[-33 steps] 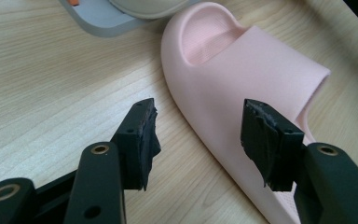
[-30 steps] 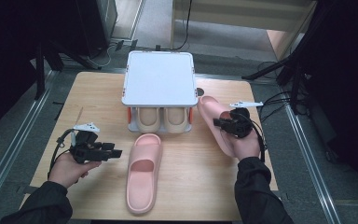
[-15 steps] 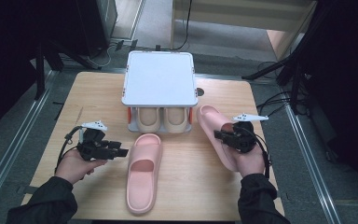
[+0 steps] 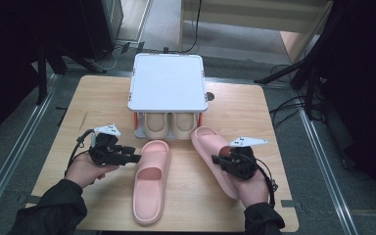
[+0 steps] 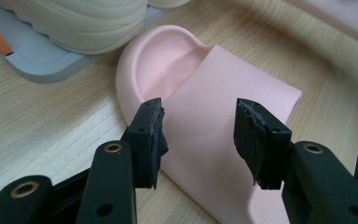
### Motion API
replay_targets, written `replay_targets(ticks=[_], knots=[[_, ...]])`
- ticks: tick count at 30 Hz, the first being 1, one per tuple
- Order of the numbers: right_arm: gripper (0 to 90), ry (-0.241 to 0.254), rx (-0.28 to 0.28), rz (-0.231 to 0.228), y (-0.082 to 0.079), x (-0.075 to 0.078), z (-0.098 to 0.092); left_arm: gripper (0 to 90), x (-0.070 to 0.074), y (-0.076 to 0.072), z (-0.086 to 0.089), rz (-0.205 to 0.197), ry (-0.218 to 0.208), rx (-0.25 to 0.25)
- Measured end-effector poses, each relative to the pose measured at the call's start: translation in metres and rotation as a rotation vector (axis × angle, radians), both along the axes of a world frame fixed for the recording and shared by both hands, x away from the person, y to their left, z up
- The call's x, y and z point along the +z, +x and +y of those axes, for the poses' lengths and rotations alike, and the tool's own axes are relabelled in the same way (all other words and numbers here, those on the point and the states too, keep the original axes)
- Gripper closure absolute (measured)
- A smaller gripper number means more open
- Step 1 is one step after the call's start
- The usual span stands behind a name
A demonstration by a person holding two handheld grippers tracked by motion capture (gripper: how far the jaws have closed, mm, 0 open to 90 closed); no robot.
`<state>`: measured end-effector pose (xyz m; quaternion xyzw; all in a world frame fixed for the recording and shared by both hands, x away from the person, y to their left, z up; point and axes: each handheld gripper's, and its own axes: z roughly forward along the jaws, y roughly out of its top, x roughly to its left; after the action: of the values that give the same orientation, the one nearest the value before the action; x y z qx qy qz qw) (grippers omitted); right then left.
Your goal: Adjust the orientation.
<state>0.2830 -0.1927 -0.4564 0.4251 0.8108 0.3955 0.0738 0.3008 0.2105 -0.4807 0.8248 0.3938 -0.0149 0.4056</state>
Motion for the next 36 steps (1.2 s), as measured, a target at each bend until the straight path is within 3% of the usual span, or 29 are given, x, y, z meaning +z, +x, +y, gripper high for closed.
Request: replay_targets(ticks=[11,19,28,30,36], knots=[[85.8,-0.069,0.085,0.067,-0.013,-0.026,0.034,52.3,-0.001,0.003,-0.003,0.003,0.009,-0.008],[84.9,-0.111,0.102,0.058,-0.017,-0.034,0.050,51.6,-0.002,0.002,-0.003,0.006,0.013,-0.011],[80.0,-0.126,0.137,0.062,-0.017,-0.043,0.071,50.3,-0.003,0.001,-0.003,0.011,0.022,-0.008],[78.5,-0.123,0.143,0.064,-0.016,-0.044,0.073,50.0,-0.004,0.001,-0.002,0.013,0.024,-0.005],[72.0,-0.019,0.140,0.042,-0.020,-0.026,0.055,50.4,-0.002,-0.002,0.002,-0.003,0.017,0.005]])
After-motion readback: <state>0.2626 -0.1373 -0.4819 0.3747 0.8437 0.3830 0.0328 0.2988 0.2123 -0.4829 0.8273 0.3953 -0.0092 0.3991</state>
